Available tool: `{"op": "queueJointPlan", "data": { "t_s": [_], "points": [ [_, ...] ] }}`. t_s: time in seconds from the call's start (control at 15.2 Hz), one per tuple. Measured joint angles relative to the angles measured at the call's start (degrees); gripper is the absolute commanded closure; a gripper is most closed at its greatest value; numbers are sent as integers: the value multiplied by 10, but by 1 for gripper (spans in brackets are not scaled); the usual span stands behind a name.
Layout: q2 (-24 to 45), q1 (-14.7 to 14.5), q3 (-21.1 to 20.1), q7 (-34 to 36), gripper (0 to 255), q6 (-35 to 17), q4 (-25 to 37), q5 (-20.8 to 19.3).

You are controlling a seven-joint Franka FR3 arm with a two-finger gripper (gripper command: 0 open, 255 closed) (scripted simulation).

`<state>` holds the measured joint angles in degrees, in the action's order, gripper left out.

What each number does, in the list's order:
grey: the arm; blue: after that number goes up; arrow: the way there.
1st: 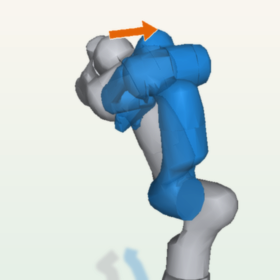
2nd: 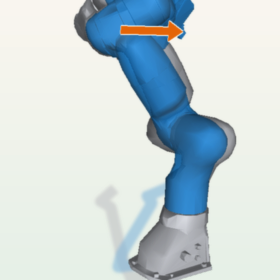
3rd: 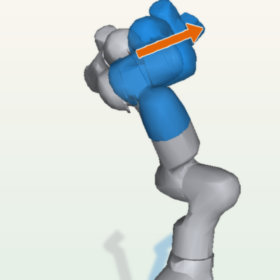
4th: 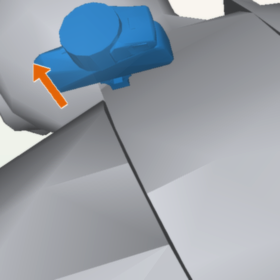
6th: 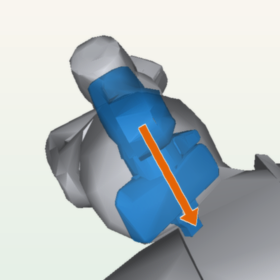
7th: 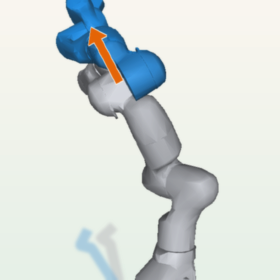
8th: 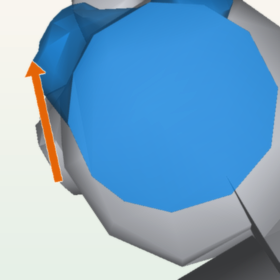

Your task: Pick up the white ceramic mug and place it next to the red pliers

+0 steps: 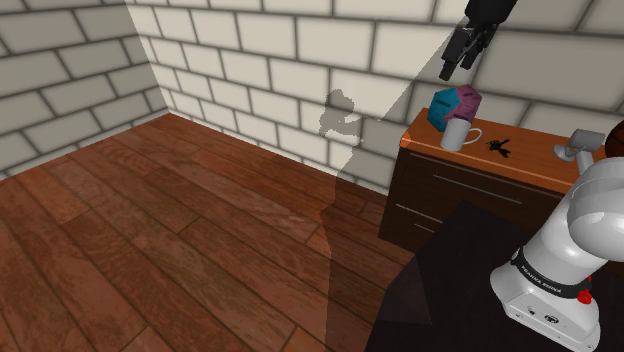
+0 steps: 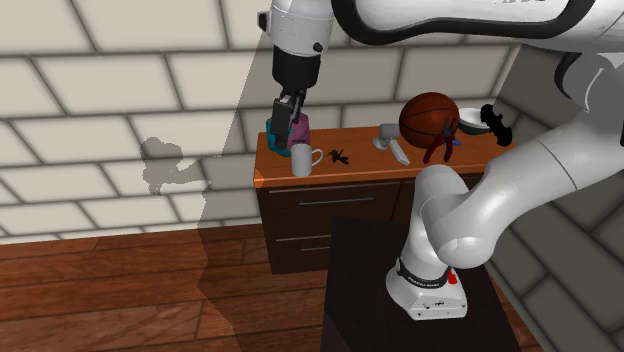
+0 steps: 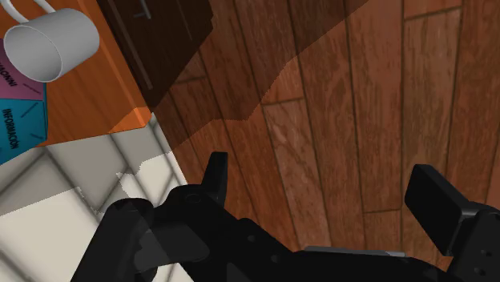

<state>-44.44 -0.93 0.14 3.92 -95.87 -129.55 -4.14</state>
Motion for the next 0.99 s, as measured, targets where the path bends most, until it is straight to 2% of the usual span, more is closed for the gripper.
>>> {"op": "queueJointPlan", "data": {
  "t_s": [0.26,0.99],
  "points": [
    [4,8,21,-17,0,-23,-21,-10],
    [77,49,134,-103,0,-148,-83,-57]
  ]
}}
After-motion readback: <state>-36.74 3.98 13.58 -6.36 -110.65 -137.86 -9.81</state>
